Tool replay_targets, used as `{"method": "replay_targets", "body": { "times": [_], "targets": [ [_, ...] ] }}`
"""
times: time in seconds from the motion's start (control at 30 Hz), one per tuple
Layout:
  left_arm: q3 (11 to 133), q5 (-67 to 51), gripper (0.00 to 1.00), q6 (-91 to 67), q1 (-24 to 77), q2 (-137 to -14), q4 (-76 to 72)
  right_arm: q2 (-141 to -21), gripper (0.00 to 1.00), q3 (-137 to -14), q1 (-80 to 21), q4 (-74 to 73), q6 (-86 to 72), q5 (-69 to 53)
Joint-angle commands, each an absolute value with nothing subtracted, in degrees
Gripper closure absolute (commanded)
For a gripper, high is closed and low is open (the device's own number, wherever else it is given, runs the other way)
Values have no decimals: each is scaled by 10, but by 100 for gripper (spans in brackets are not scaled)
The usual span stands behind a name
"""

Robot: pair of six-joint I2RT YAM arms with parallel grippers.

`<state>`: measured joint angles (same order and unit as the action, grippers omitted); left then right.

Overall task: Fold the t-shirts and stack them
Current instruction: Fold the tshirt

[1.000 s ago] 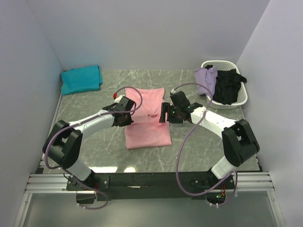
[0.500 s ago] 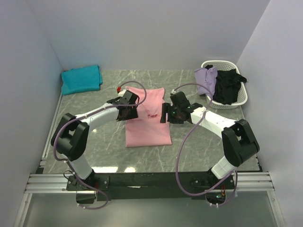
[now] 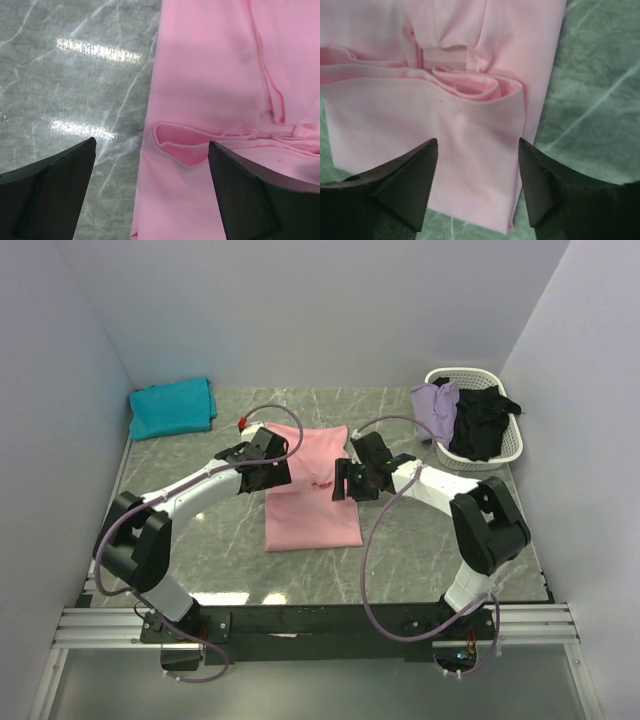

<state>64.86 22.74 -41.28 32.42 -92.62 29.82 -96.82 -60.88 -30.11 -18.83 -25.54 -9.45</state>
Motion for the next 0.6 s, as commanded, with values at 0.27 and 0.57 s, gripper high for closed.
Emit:
{"method": "replay_targets", "body": {
  "times": [0.27, 0.57],
  "targets": [
    [634, 142, 0, -415, 323, -860, 258, -1037, 42, -652, -292, -151, -225, -96],
    [627, 127, 1, -416, 323, -860, 252, -1058, 94, -680, -282, -177, -214, -65]
  ]
}}
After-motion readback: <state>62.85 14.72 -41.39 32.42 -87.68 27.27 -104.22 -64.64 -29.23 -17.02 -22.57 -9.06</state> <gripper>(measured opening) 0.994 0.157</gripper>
